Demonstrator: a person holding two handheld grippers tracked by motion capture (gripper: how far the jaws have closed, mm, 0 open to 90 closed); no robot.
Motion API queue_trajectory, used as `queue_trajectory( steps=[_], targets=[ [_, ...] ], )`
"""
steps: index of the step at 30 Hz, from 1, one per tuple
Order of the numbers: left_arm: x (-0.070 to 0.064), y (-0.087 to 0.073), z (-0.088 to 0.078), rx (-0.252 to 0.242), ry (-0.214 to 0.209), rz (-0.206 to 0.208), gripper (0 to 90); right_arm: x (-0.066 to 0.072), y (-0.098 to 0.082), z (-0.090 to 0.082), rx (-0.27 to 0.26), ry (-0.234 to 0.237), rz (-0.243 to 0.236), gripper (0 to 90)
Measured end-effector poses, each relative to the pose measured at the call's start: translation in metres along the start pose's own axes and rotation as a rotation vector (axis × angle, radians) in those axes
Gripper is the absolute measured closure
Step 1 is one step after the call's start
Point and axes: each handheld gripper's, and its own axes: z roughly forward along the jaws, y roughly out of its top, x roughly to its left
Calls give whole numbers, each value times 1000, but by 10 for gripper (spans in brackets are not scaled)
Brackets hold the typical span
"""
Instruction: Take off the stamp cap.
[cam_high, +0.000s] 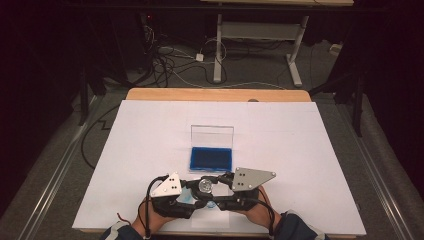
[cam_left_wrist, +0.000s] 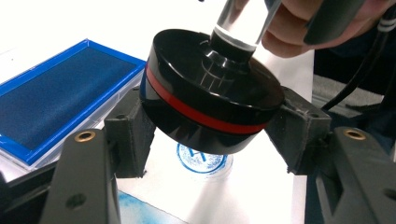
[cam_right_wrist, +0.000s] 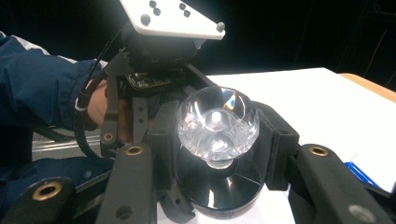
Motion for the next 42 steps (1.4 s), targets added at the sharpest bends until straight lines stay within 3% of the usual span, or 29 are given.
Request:
queue_trajectory(
  steps=[29, 42],
  targets=[
    [1, 0, 6, 20, 16, 8, 299, -3, -2, -1, 1, -5, 30, 569],
    [1, -2, 4, 42, 92, 32, 219, -5, 0, -4, -2, -16, 34, 569]
  ],
)
